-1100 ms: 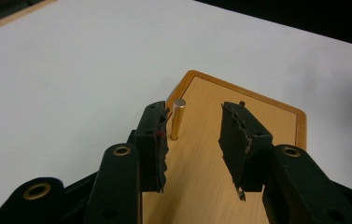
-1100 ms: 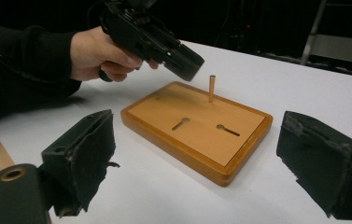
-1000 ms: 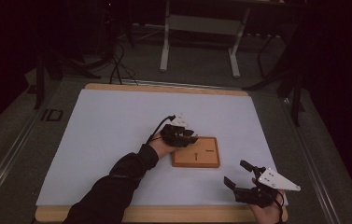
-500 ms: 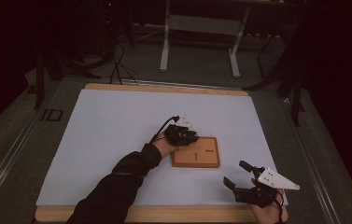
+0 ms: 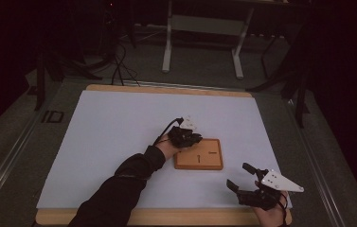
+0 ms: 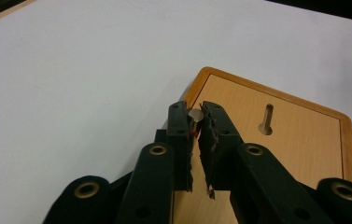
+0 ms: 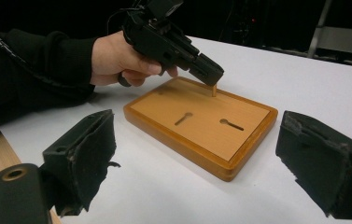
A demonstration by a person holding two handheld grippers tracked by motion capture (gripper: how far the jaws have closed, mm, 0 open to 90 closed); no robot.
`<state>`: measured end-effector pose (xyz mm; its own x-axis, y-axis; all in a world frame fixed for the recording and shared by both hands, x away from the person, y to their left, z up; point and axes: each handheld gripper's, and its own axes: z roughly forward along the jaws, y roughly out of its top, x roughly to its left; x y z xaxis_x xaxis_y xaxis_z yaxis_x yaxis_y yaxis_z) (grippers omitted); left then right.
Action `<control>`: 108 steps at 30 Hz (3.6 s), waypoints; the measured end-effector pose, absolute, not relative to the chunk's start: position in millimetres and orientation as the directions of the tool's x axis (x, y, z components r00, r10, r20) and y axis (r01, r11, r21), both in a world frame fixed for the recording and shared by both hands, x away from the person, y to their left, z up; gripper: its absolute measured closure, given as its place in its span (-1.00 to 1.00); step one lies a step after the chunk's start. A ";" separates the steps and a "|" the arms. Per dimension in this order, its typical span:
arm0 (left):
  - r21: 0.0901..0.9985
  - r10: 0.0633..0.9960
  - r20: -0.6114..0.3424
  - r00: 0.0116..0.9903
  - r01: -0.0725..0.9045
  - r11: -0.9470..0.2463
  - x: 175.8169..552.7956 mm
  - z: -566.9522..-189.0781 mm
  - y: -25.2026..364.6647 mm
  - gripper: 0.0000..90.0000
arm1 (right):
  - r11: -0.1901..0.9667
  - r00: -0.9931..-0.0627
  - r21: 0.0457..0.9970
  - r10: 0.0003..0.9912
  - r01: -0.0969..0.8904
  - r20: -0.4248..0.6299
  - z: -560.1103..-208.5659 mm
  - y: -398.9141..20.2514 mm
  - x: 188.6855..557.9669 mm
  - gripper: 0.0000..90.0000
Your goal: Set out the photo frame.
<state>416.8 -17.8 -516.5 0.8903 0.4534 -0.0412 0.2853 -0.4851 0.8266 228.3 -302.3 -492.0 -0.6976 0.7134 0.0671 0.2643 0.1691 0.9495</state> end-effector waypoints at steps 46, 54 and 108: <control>0.755 0.393 -0.111 0.913 0.334 -0.564 435.9 -506.1 -19.4 0.87 | 0.716 -0.674 0.697 0.535 0.040 -0.510 -502.1 -264.5 226.5 -0.46; 0.750 0.395 -0.152 0.906 0.366 -0.551 440.6 -506.0 -18.4 0.87 | 0.860 -0.632 0.508 0.365 -0.053 -0.683 -516.8 -239.3 230.2 -0.25; 0.786 0.395 -0.117 0.911 0.328 -0.524 428.9 -486.5 -4.0 0.01 | 0.972 -0.382 0.029 -0.064 -0.233 -0.922 -562.8 -226.2 265.4 0.50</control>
